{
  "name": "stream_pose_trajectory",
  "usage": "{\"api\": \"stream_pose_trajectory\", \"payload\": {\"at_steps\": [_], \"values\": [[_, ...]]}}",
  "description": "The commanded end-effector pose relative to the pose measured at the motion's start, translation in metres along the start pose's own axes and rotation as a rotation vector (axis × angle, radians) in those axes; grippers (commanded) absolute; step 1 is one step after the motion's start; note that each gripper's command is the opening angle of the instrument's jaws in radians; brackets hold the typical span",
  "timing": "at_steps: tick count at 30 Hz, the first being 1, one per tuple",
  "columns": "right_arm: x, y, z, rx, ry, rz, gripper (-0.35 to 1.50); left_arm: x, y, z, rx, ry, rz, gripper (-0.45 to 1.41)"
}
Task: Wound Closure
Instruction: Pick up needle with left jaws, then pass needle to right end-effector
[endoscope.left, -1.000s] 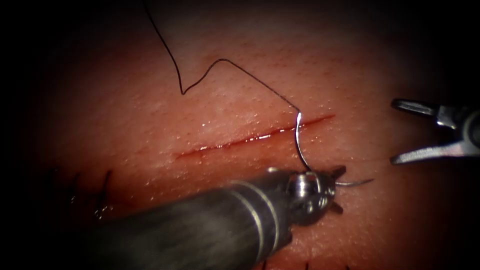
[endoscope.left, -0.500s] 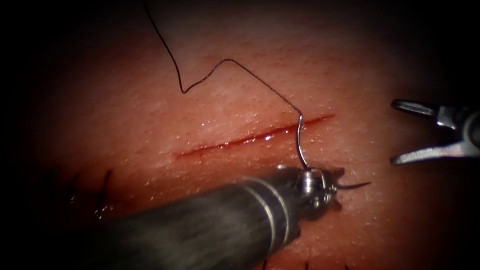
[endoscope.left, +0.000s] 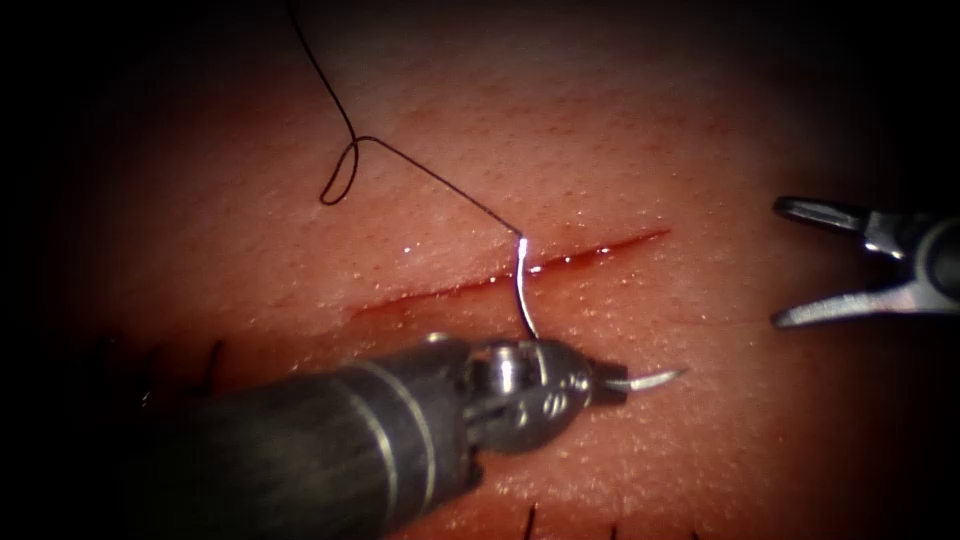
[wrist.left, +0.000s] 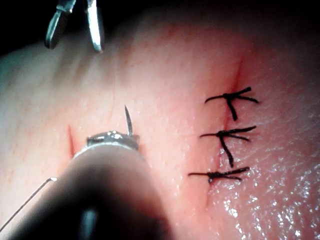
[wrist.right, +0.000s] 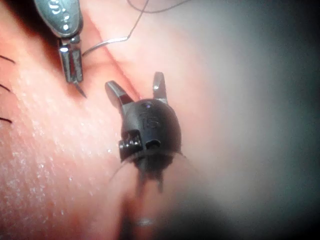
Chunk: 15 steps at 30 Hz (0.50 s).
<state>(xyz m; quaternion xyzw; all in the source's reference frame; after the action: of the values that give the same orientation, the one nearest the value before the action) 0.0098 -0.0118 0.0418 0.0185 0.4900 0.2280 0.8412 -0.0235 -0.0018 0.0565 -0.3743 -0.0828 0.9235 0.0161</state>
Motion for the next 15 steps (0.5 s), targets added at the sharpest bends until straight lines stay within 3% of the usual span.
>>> {"api": "stream_pose_trajectory", "payload": {"at_steps": [1,4,7,10,12,13,15], "values": [[0.0003,-0.0003,0.0015,-0.001,0.010,0.025,1.06,-0.0005,-0.0004,-0.0004,-0.009,0.037,0.033,-0.45],[0.0008,-0.0011,0.0032,0.018,0.048,0.115,1.15,-0.0031,-0.0013,-0.0043,-0.020,0.192,0.145,-0.45],[0.0010,-0.0012,0.0041,0.014,0.072,0.158,1.26,-0.0044,-0.0017,-0.0061,-0.022,0.268,0.182,-0.45],[0.0009,-0.0012,0.0047,0.022,0.086,0.211,1.26,-0.0058,-0.0020,-0.0078,-0.026,0.331,0.203,-0.45],[0.0008,-0.0012,0.0052,0.053,0.111,0.296,1.01,-0.0069,-0.0025,-0.0092,-0.029,0.413,0.247,-0.45],[0.0007,-0.0011,0.0054,0.065,0.119,0.371,0.79,-0.0071,-0.0025,-0.0094,-0.028,0.427,0.264,-0.45],[0.0007,-0.0010,0.0058,0.089,0.150,0.467,0.74,-0.0076,-0.0028,-0.0099,-0.026,0.481,0.304,-0.45]]}}
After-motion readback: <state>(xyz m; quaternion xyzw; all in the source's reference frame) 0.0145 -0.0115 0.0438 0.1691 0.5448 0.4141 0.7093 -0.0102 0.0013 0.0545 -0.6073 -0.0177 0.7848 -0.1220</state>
